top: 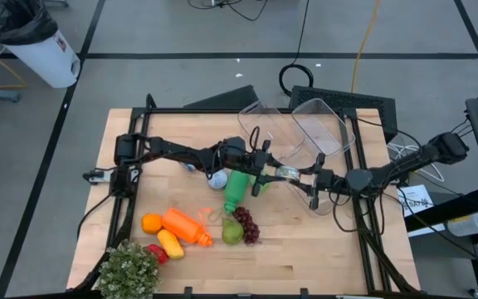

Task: Pick & Place Food Item
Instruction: Put the left green tuna can into the bottom transparent bin

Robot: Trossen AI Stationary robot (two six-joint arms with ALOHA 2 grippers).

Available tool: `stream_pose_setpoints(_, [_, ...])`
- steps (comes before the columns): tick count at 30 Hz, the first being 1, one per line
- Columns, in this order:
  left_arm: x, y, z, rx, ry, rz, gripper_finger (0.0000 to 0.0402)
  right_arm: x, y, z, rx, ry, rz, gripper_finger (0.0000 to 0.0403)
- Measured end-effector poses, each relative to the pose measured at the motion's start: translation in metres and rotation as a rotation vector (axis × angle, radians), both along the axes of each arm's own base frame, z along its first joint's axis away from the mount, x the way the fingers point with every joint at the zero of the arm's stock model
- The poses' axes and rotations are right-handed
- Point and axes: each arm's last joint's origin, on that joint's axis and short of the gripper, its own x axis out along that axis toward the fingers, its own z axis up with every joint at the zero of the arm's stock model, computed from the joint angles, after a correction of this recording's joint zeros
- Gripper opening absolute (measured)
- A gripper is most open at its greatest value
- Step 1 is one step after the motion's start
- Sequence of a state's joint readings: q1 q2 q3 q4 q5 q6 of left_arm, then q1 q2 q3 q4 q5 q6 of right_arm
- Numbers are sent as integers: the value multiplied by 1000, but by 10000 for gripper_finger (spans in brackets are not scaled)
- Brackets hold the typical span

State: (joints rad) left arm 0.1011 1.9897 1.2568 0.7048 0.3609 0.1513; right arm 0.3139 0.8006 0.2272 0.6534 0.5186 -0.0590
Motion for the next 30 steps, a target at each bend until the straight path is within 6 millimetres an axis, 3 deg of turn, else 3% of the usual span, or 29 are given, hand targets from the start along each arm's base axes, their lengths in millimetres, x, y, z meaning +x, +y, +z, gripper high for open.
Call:
stream_pose_setpoints(5, [-8,2,2,-13,143,17,217,-4,-1,6,10,4,-1,143])
stream_pose_setpoints(8, [-22,10,20,-9,220,58,235,-8,-3,20,69,71,-11,143])
stream_pose_setpoints(15, [-51,27,50,-52,339,201,256,-27,-6,55,338,405,-6,143])
stream_pose_setpoints(19, [-56,29,52,-73,365,222,261,-36,-4,62,572,683,54,143])
stream_pose_setpoints(23, [-54,29,48,-68,377,251,257,-40,0,53,720,891,56,143])
stream_pose_setpoints(30, [-53,30,47,-57,377,295,240,-34,5,37,788,1104,25,143])
